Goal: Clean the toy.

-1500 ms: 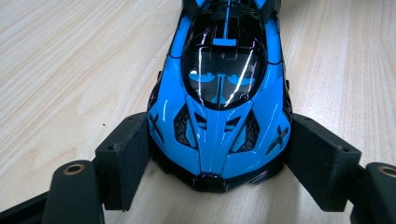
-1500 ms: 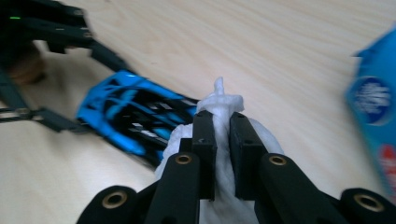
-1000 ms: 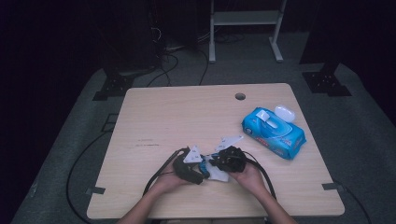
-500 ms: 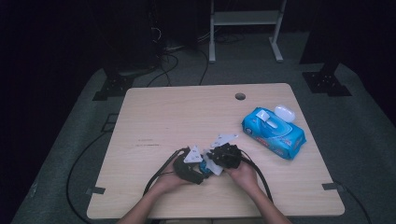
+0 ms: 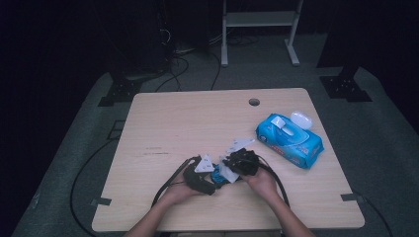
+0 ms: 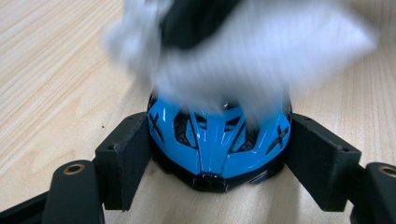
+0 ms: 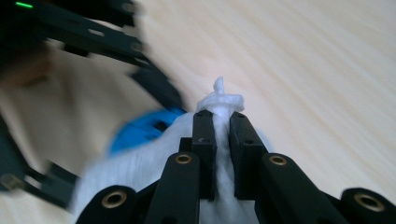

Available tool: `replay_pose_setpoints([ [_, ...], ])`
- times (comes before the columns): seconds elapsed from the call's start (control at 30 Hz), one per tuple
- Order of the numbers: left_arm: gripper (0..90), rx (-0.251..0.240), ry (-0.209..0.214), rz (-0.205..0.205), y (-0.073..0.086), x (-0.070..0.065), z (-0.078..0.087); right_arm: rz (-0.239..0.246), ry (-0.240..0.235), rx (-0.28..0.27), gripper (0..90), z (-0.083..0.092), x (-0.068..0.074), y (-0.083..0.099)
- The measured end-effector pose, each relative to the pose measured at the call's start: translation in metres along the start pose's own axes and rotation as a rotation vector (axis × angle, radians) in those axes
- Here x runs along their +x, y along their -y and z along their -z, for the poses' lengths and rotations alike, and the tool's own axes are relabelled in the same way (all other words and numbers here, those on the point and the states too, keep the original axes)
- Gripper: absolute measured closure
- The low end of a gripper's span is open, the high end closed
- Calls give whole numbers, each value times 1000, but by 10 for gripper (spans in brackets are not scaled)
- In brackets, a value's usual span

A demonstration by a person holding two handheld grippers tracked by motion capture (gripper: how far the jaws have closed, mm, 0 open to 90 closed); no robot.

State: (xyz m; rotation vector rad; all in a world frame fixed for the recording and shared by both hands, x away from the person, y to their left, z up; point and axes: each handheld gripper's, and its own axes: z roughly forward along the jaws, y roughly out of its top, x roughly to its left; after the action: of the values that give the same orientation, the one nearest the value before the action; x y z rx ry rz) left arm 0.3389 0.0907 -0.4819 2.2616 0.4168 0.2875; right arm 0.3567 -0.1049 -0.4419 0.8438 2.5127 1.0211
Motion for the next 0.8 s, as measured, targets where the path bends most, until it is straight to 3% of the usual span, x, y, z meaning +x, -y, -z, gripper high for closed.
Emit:
replay_pose_setpoints([
  [0.03, 253, 1, 3, -2, 0, 1, 0, -24, 22, -2, 817, 7, -9, 5],
  [0.07, 252, 0, 3, -2, 0, 1, 0, -6, 89, 18, 818, 14, -15, 10],
  [0.1, 252, 0, 3, -2, 0, 1, 0, -3, 119, 35, 818, 18, -19, 14],
  [0.17, 253, 2, 5, -5, 0, 1, 0, -72, 88, 26, 818, 26, -31, 26],
  [0.23, 254, 3, 7, -3, 0, 1, 0, -106, 60, 4, 817, 30, -34, 32],
  [0.3, 254, 3, 6, -3, 0, 1, 1, -95, 2, -31, 815, 31, -28, 33],
  [0.33, 254, 2, 6, -2, 1, 1, 1, -68, -32, -36, 812, 31, -23, 32],
  [0.37, 255, 1, 6, 2, 1, 1, 0, -4, -8, -21, 812, 33, -17, 30],
  [0.47, 254, 3, 9, 4, 1, 1, 0, -12, -9, -2, 812, 38, -20, 33],
  [0.57, 254, 2, 11, 3, 1, 2, 0, -33, 44, 20, 812, 46, -33, 42],
  [0.63, 254, 2, 13, 2, 0, 2, 0, -83, 23, 15, 813, 48, -39, 47],
  [0.73, 254, 7, 18, -2, 0, 3, 0, -64, 20, 8, 811, 44, -33, 41],
  [0.8, 254, 9, 16, -3, 0, 3, 0, -73, -34, 3, 812, 36, -29, 32],
])
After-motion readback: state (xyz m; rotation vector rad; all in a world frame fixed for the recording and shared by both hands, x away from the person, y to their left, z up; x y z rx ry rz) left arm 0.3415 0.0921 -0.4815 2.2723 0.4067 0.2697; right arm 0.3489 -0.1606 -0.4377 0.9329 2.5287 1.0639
